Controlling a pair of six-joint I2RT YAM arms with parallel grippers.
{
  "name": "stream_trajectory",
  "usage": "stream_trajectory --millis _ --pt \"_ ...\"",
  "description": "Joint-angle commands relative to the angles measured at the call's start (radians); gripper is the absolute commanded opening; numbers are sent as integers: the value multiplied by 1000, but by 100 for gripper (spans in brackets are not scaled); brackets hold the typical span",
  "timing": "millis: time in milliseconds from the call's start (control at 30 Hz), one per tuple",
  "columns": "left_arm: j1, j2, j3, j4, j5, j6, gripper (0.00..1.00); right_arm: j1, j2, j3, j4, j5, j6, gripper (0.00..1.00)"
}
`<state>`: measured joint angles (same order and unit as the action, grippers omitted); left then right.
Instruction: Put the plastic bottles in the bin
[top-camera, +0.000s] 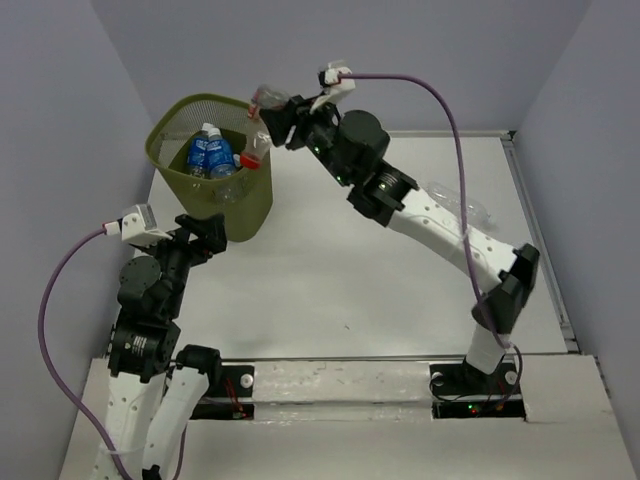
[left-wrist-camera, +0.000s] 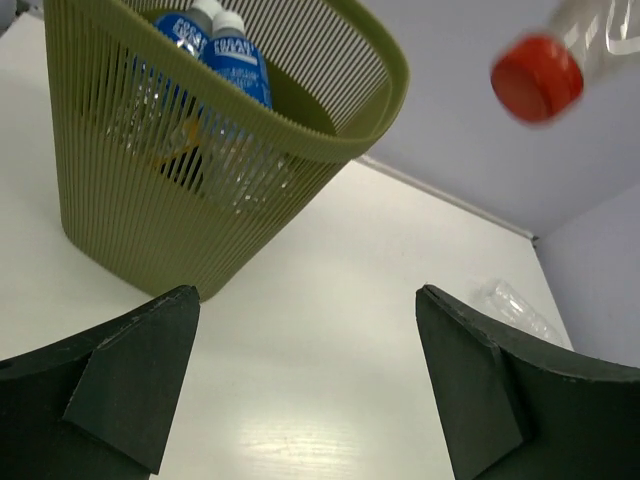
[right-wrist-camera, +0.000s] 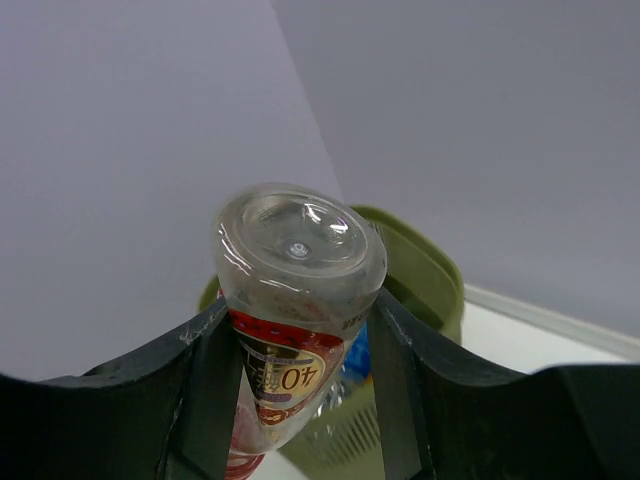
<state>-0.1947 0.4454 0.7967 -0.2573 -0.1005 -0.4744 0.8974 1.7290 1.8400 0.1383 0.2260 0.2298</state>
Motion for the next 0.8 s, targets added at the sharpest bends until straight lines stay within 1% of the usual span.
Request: stream_trajectory --millis 0,33,67,100,133,167,200,267,300,367,400,433,467,500,533,567,633,667,700,733,767 --pt "-40 -28 -37 -72 1 -12 99 0 268 377 21 -93 -78 27" --pt "-66 -34 -48 -69 8 -19 99 0 332 462 6 -97 -76 28" --pt "-78 -36 -66 -56 21 -24 99 0 469 642 -23 -103 -73 35" --pt "-89 -36 -73 -51 31 -24 99 0 542 735 -35 -102 -70 41" --pt "-110 -36 -82 -42 35 -20 99 0 666 818 -42 -106 -55 62" --pt "-120 -36 -83 -42 39 -20 99 0 667 881 -42 -114 -56 62" --pt "-127 -36 -83 -34 48 -9 99 0 734 950 -37 -119 -61 85" --pt "-152 -42 -90 -11 61 8 99 0 713 912 -23 -108 -82 98" --pt "-156 -46 -99 -5 70 17 99 0 626 787 1 -96 -105 99" --pt "-172 -50 -103 7 74 17 99 -9 522 666 27 -93 -130 99" --pt "-176 -53 -103 12 82 19 99 -9 404 609 24 -70 -141 98" --pt "-181 -56 -100 15 87 25 99 -9 335 453 23 -53 -174 96" --pt "-187 -59 -96 16 87 31 99 -38 260 358 23 -41 -185 92" --pt "-196 -69 -94 16 79 36 99 -57 107 258 17 -33 -193 90" --pt "-202 -77 -88 16 70 46 99 -81 28 58 1 -24 -190 86" --pt "-209 -86 -86 12 61 51 99 -147 -47 -38 -26 -8 -179 77" --pt "-229 -117 -94 15 33 54 99 -240 -181 -204 -199 15 -100 73" --pt "-235 -125 -105 19 28 53 99 -296 -298 -282 -265 9 -63 70" --pt "-241 -131 -108 29 36 51 99 -415 -351 -432 -383 -7 -29 69" --pt "-256 -138 -111 35 36 49 99 -470 -396 -499 -434 -20 18 69" --pt "-267 -139 -113 42 38 57 99 -513 -464 -556 -487 -8 28 69"
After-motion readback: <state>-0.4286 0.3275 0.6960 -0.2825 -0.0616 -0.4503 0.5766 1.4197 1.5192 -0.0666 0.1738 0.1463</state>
